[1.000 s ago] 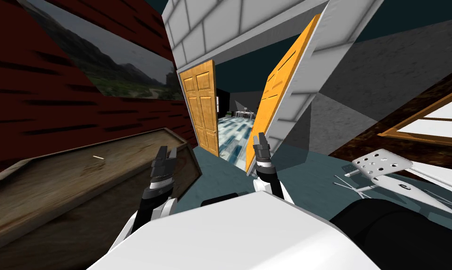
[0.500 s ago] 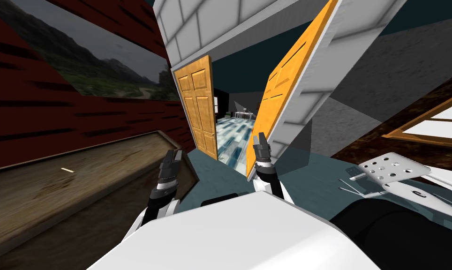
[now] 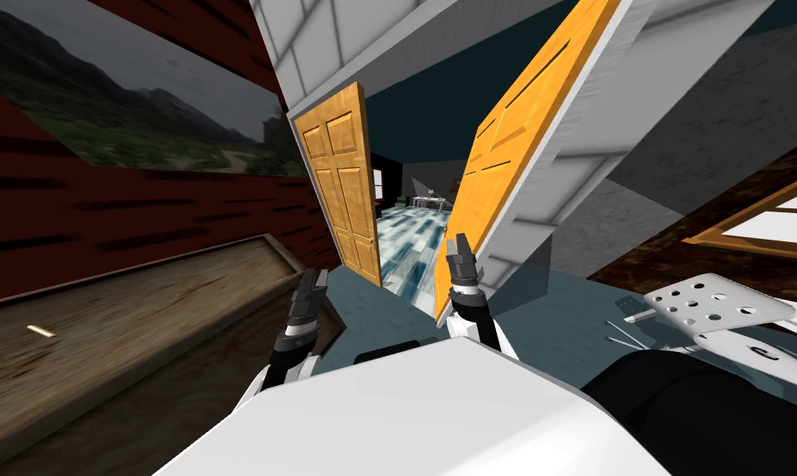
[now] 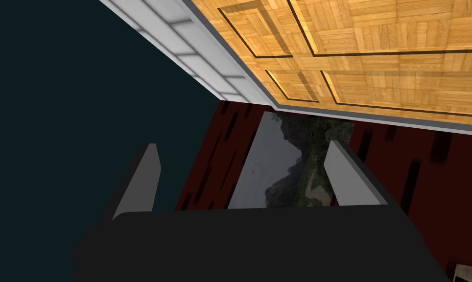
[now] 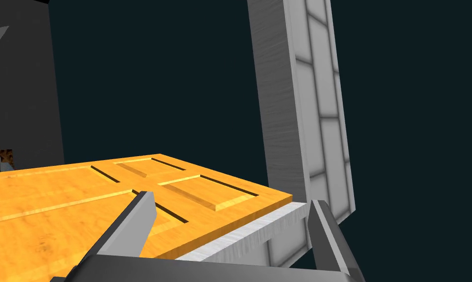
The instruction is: Push the door open
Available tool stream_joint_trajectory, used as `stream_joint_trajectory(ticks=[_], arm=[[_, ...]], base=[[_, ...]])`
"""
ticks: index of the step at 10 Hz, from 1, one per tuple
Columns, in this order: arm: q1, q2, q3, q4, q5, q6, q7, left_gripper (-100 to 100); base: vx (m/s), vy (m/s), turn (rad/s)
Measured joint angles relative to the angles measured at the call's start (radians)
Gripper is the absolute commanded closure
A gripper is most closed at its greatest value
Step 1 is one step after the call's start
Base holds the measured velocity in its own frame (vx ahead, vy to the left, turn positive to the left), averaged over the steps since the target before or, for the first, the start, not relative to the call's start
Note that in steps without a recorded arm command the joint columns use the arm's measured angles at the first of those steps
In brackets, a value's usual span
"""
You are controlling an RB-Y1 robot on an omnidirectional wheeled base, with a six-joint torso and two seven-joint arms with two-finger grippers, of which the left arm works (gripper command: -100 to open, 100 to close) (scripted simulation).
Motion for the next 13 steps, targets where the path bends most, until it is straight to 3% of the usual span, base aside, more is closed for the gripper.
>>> stream_joint_trajectory(ticks=[9,13], arm=[[-0.030,0.046,-0.044,0.194,-0.013,-0.128,0.046,-100],[-0.051,0.068,-0.076,0.321,-0.025,-0.207,0.067,-100]], base=[[0.150,-0.052,-0.020],[0.185,-0.061,-0.023]])
